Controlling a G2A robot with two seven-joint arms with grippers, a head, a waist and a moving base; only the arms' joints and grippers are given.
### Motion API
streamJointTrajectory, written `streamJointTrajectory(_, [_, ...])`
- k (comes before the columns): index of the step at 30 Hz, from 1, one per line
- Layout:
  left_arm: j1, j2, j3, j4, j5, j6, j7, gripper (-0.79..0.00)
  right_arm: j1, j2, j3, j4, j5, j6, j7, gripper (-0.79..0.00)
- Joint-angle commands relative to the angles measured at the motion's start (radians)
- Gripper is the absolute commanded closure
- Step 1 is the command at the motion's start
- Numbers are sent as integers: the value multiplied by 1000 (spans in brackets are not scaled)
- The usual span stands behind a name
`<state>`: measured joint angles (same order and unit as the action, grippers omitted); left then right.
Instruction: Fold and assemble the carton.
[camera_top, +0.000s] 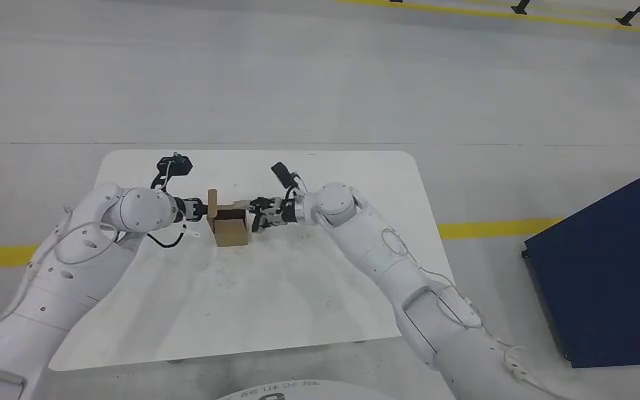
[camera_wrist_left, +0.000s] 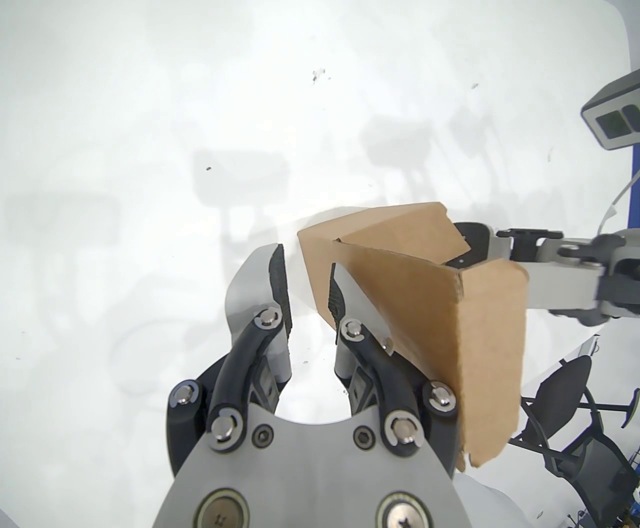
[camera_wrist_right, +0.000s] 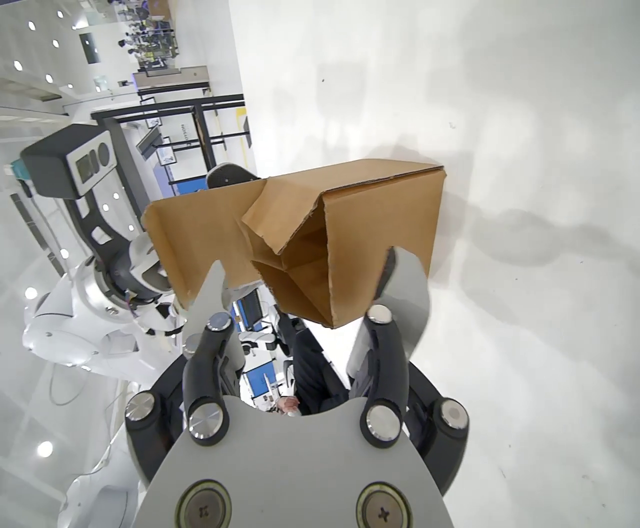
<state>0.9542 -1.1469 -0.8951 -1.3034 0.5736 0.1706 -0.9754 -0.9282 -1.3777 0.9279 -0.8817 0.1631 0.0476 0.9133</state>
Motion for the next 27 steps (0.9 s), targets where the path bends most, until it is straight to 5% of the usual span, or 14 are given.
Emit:
streamJointTrajectory(1, [2, 0, -4, -1, 0, -1, -1, -212, -1, 2, 1, -5, -4, -2, 7, -785])
streamJointTrajectory(10, [6, -1, -10, -13, 8, -3, -7, -222, -4, -3, -44, -27, -95, 37, -43, -785])
streamJointTrajectory(12, [8, -2, -12, -17, 1, -11, -5, -277, -2, -6, -55, -26, -105, 50, -56, -785])
streamJointTrajectory(13, [10, -2, -15, -17, -12, -22, -7, -345, 0, -8, -59, -25, -108, 55, -60, -785])
streamJointTrajectory(15, [15, -1, -26, -13, -32, -40, -4, -699, 2, -10, -63, -21, -108, 58, -65, -785])
streamJointTrajectory(16, [20, 0, -36, -10, -53, -57, -4, -785, 3, -11, -64, -20, -107, 58, -66, -785])
streamJointTrajectory(27, [65, 14, -124, 70, -259, -285, -12, -757, 14, -15, -62, 1, -98, 55, -66, -785])
